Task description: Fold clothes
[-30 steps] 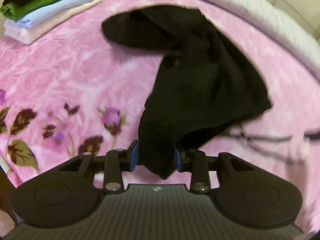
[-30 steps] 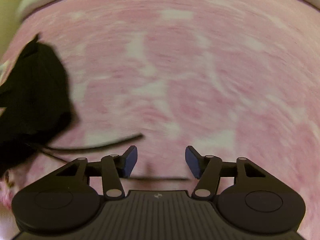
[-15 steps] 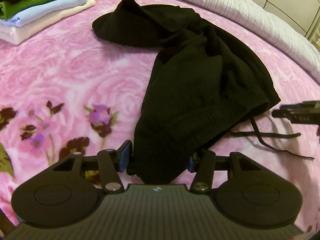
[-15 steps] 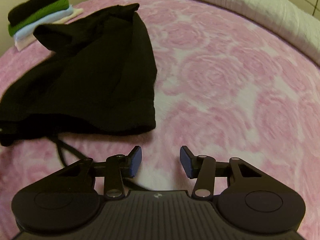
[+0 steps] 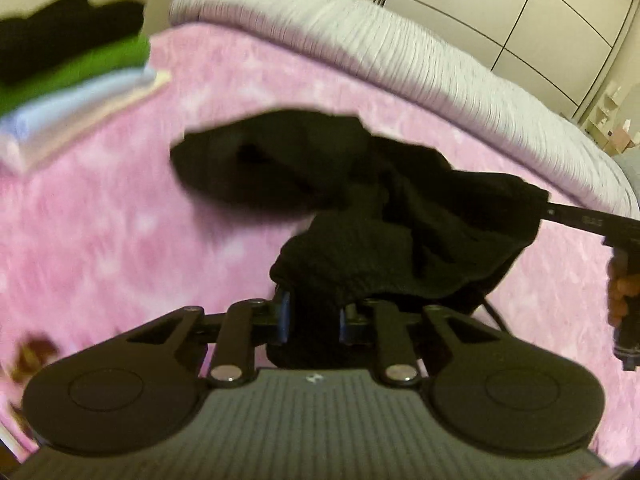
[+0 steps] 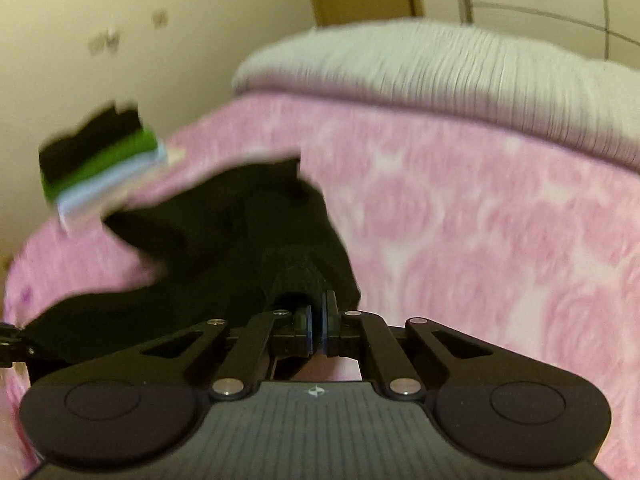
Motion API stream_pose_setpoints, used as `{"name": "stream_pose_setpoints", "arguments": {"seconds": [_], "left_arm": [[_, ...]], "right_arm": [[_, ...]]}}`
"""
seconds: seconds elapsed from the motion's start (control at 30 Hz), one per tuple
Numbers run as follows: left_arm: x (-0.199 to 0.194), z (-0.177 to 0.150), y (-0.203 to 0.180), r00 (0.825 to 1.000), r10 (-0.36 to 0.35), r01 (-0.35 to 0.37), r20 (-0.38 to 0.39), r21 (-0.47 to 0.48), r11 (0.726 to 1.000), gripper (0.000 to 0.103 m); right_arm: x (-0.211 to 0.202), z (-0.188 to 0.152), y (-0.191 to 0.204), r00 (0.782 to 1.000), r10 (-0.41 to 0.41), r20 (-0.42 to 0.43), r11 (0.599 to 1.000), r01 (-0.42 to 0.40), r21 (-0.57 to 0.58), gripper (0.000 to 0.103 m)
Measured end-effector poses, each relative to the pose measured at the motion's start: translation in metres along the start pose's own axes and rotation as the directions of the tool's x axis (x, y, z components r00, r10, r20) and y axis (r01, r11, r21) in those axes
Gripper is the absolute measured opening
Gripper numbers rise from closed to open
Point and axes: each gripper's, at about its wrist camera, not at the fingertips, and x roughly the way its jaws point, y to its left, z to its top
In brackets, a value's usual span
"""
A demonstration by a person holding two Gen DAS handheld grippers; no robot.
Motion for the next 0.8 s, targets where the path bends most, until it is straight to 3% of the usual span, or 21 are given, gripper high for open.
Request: {"name": "stream_pose_setpoints", "arguments": {"seconds": [0.1, 0.23, 0.4, 0.57, 0.67, 0.8], "left_arm": [[-0.014, 0.031, -0.008, 1.000, 0.000, -0.001, 0.016, 0.032, 0.999, 0.017], [-0.038, 0.047, -0.026, 0.999, -0.033, 0.031, 0.023, 0.070, 0.997, 0.014], [-0.074, 0.054, -0.067, 0.999, -0.044, 0.040, 0.014, 0.213, 0.976, 0.014], [-0.114, 0.045, -0.099, 0.998, -0.065, 0.063, -0.001, 0.253, 0.965, 0.013], [-0.148, 0.041, -0.120, 0.997, -0.055, 0.044, 0.045, 0.221, 0.974, 0.013], [-0.212, 0.038, -0.160, 0.980, -0.003, -0.036, 0.198, 0.195, 0.980, 0.013]], "right_arm": [[-0.021, 0.033, 0.001, 0.999, -0.028, 0.040, 0.998, 0.026, 0.053, 0.003], [-0.055, 0.060, -0.003, 0.993, -0.084, 0.081, 0.989, 0.073, 0.130, 0.003], [-0.108, 0.070, -0.006, 0.977, -0.145, 0.156, 0.972, 0.111, 0.206, 0.002], [-0.157, 0.083, -0.011, 0.976, -0.152, 0.155, 0.972, 0.119, 0.201, 0.002], [-0.179, 0.092, -0.015, 0.981, -0.133, 0.140, 0.980, 0.108, 0.169, 0.002], [-0.218, 0.104, -0.026, 0.979, -0.070, 0.194, 0.990, 0.044, 0.136, 0.002]]}}
